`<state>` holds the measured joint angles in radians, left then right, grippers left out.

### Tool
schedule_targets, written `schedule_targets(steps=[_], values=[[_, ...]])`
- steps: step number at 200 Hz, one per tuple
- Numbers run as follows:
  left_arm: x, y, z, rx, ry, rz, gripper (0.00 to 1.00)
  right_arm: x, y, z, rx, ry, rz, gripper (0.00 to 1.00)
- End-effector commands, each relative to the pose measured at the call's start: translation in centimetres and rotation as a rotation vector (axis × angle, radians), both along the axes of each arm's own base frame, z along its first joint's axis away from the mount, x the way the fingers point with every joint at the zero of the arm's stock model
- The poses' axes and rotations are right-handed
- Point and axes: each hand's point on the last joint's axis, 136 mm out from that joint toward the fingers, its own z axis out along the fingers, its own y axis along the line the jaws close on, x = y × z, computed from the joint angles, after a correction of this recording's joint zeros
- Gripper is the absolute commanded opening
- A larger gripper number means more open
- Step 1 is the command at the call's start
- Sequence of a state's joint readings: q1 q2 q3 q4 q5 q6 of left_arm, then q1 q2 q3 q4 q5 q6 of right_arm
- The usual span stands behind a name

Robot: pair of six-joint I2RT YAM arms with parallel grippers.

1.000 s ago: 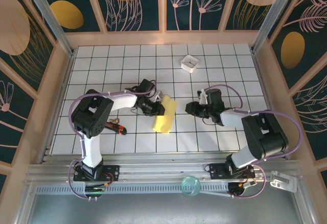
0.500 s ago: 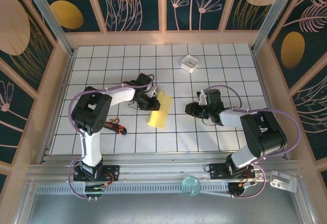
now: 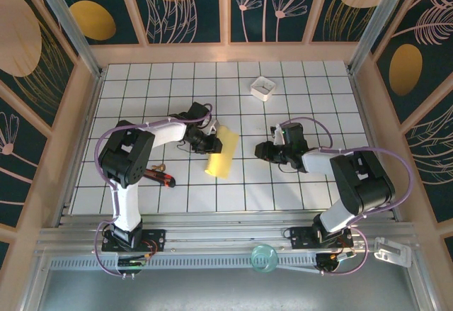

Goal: Fold a paper plane with a square sheet of paper (pick it up from the middle)
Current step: First fold in half a square sheet of paper at the center of the table.

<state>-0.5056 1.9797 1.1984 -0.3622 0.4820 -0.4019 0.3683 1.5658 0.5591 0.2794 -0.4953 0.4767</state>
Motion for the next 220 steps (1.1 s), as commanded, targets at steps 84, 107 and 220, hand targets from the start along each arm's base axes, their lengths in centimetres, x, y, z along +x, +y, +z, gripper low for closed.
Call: schedule_targets(steps=[84,107,220], values=[[-1.7,3.2,-4.3,0.133,0.070,0.085,0.26,0.6,0.5,0.3,-0.003,-0.007,0.007,0.29],[-1.7,3.3,-4.4,0.137,0.072,0.090,0.26,0.7,0.6,0.4,-0.001,-0.012,0.006,0.29],[-2.1,3.6,-5.1,0.146,0.083,0.102,0.26,1.2,0.3,1.2,-0.001,-0.049,-0.024,0.29]])
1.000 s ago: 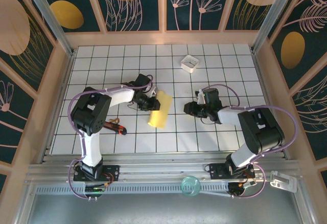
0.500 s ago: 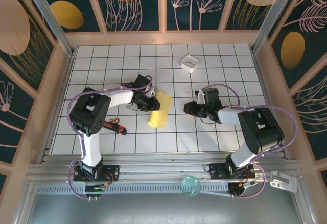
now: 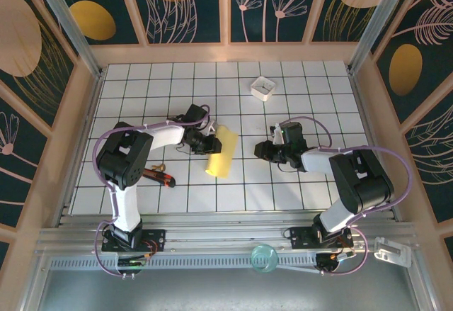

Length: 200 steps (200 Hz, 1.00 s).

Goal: Fold a paper plane with a square sheet of paper (pick it up from the middle)
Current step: First fold in half a square sheet of paper at the center of the table.

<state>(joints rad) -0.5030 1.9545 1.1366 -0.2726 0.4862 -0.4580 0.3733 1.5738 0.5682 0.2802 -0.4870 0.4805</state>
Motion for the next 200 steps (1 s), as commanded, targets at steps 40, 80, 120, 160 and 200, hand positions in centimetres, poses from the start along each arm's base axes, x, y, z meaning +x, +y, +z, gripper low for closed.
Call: schedule_targets(steps=[40,80,120,160,200], values=[[-2.4,3.7,-5.1,0.181,0.101,0.055,0.26,1.9,-1.7,2.5,-0.079,-0.138,-0.093,0.32],[-2.4,3.9,-5.3,0.192,0.102,0.062,0.26,3.3,-4.6,3.3,-0.250,-0.199,-0.183,0.51],[-2.5,3.6,-5.6,0.200,0.105,0.057,0.28,3.5,-5.6,3.7,-0.295,-0.221,-0.216,0.54],[-2.7,3.5,-5.9,0.208,0.107,0.050,0.28,3.4,-5.7,3.5,-0.297,-0.212,-0.216,0.55],[-2.9,3.9,-6.1,0.231,0.106,0.048,0.28,3.4,-5.7,3.3,-0.293,-0.205,-0.216,0.55]])
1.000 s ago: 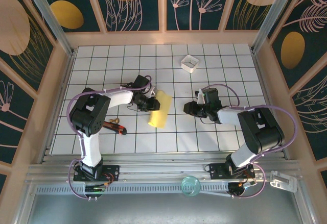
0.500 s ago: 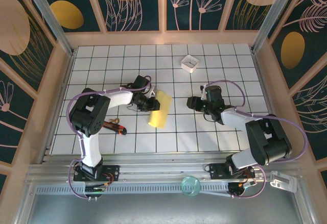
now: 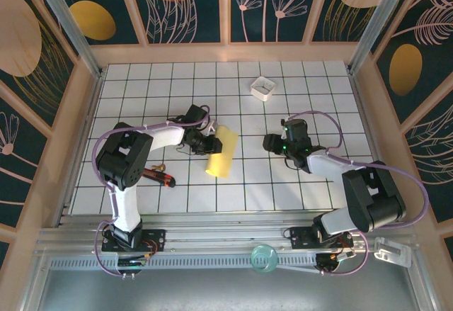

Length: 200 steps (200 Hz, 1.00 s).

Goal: Fold a paper plane with a square sheet of paper (pick it up from the middle)
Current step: First fold in half a square sheet of paper at the center of the table.

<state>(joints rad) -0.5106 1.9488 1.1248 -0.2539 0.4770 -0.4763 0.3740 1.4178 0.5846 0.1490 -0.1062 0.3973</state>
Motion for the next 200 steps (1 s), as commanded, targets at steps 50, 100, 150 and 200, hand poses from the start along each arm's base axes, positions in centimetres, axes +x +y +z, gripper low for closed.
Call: schedule_targets(steps=[50,100,150,200], values=[[-2.7,4.5,-6.0,0.260,0.102,0.029,0.28,0.6,-0.1,1.0,-0.006,-0.025,0.000,0.55],[-2.7,4.4,-6.3,0.257,0.108,0.030,0.28,0.5,1.0,1.5,0.050,-0.032,0.042,0.55],[-2.8,4.4,-6.6,0.253,0.112,0.042,0.28,0.0,4.6,2.1,0.167,-0.028,0.151,0.47],[-2.9,4.5,-6.7,0.257,0.114,0.044,0.28,-0.2,6.9,2.2,0.219,-0.019,0.194,0.38]])
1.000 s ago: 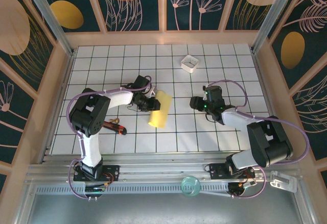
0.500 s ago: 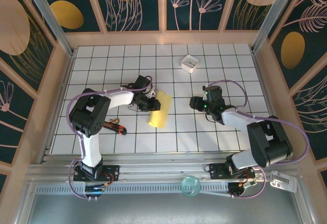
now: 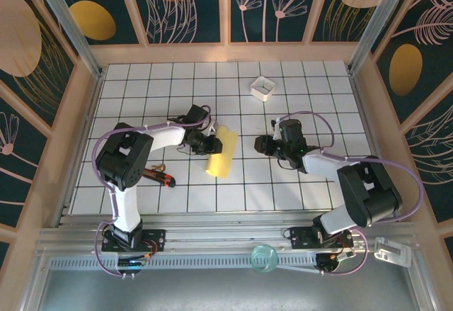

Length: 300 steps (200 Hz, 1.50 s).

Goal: Fold a paper plane with a square sheet of paper (pick it up from the middle)
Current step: First fold in half a square sheet of paper at the center of the table, then hold the square sheet of paper at the center of the table.

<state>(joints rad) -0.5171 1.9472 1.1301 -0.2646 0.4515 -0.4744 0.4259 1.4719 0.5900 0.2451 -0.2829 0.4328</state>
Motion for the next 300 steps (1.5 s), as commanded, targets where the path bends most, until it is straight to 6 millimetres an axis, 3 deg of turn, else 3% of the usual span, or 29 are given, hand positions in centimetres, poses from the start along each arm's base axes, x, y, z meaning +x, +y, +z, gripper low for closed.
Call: schedule_targets(steps=[1,32,63,112,205,249,300], values=[[-3.0,4.5,-6.7,0.234,0.123,0.045,0.28,0.9,2.2,1.7,0.073,-0.035,0.034,0.37],[-3.0,4.4,-6.8,0.230,0.123,0.047,0.28,1.0,3.6,2.0,0.110,-0.031,0.053,0.25],[-3.0,4.5,-6.7,0.233,0.121,0.048,0.28,1.6,4.3,2.1,0.115,-0.030,0.048,0.00],[-3.1,4.7,-6.9,0.243,0.121,0.054,0.28,2.1,5.6,1.9,0.117,-0.016,0.049,0.00],[-3.3,4.9,-7.3,0.250,0.125,0.051,0.27,2.3,5.9,1.5,0.115,0.002,0.051,0.00],[-3.3,4.9,-7.3,0.248,0.126,0.051,0.28,1.2,8.2,1.0,0.187,0.058,0.101,0.00],[-3.4,4.9,-7.4,0.249,0.129,0.048,0.28,-1.0,11.2,-0.9,0.244,0.153,0.164,0.00]])
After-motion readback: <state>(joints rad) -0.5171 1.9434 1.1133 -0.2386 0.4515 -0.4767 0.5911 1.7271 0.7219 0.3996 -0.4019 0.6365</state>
